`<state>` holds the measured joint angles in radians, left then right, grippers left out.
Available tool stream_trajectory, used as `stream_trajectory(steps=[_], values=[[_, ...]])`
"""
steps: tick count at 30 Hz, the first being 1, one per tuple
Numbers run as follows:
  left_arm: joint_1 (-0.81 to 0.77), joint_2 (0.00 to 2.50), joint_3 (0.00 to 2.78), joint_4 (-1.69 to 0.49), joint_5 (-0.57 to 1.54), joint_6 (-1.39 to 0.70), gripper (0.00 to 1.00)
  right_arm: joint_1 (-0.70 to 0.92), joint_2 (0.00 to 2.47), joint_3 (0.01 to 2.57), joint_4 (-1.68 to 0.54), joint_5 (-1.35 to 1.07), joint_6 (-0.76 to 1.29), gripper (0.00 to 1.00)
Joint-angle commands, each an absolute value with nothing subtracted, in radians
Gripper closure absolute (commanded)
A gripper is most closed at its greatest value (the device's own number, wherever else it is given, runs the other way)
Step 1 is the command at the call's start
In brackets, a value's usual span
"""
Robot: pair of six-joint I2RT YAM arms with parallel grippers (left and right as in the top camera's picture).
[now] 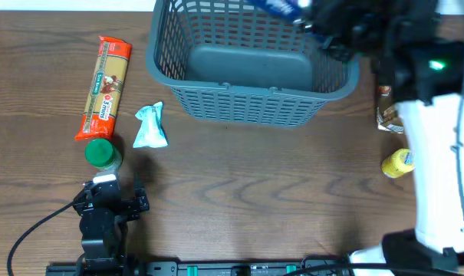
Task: Pack container
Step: 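Lift the tissue packs over the basket and release them inside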
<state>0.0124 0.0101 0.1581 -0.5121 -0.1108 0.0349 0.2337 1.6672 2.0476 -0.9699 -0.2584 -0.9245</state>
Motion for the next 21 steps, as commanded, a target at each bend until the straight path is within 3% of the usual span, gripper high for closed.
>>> stream_trajectory(steps=[1,9,21], values=[[0.017,0.004,0.141,-0.51,-0.113,0.052,0.01,0.296,1.725,2.068,-0.97,-0.206,-0.933,0.99],[0.017,0.004,0.141,-0.51,-0.113,0.052,0.01,0.314,1.862,2.068,-0.973,-0.208,-0.812,0.99],[0.017,0.004,0.141,-0.51,-0.113,0.052,0.01,0.308,2.014,2.068,-1.045,-0.214,-0.822,0.99]])
